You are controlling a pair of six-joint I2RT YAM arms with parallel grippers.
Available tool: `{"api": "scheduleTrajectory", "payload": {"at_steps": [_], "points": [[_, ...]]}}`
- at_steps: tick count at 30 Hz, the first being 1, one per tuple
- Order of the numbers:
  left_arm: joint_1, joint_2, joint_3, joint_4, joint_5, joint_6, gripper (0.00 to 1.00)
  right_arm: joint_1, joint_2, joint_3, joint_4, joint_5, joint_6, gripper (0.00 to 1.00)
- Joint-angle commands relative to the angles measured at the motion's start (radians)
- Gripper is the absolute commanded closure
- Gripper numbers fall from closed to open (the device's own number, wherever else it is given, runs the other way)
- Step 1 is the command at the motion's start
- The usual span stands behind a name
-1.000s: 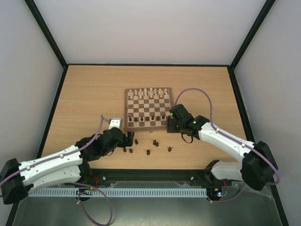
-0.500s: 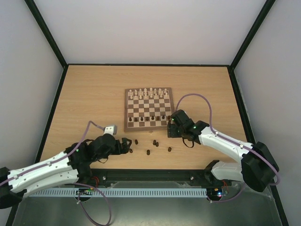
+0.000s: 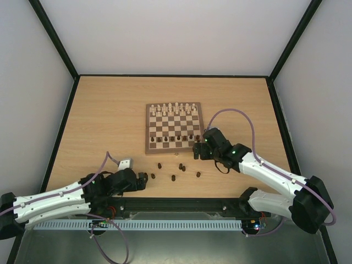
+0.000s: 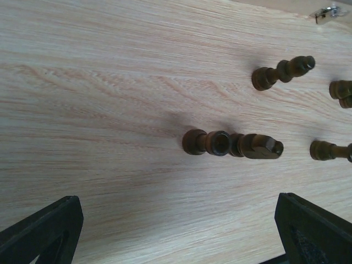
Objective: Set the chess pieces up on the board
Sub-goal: Pick up the chess piece at the center of the board.
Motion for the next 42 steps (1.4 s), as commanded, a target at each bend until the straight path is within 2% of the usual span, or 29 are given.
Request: {"api": "scheduleTrajectory", "payload": {"at_steps": [1, 8, 15, 24, 27, 35, 38, 42], "points": [[-0.011, 0.005, -0.036, 0.050, -0.031, -0.048, 0.04, 0.005, -0.004, -0.014, -0.002, 0.019, 0.000, 0.01], [-0.035, 0.138, -0.023, 0.139, -0.091, -0.045, 0.20, 0.007, -0.005, -0.017, 0.006, -0.005, -0.008, 0.02], [-0.073, 0.323, 0.031, 0.163, -0.190, -0.056, 0.27, 0.012, -0.006, -0.018, 0.008, -0.012, -0.008, 0.02], [-0.079, 0.417, 0.089, 0.189, -0.226, -0.010, 0.40, 0.017, -0.011, -0.021, 0.014, -0.017, -0.009, 0.02], [-0.078, 0.446, 0.105, 0.197, -0.236, 0.005, 0.48, 0.017, -0.009, -0.021, 0.015, -0.017, -0.009, 0.01], [-0.079, 0.514, 0.124, 0.232, -0.233, 0.027, 0.50, 0.019, 0.002, -0.021, 0.022, -0.021, -0.010, 0.01], [-0.079, 0.525, 0.125, 0.235, -0.238, 0.030, 0.62, 0.020, 0.010, -0.019, 0.024, -0.022, -0.011, 0.02], [-0.079, 0.531, 0.128, 0.229, -0.240, 0.031, 0.68, 0.022, 0.020, -0.020, 0.027, -0.025, -0.011, 0.01]]}}
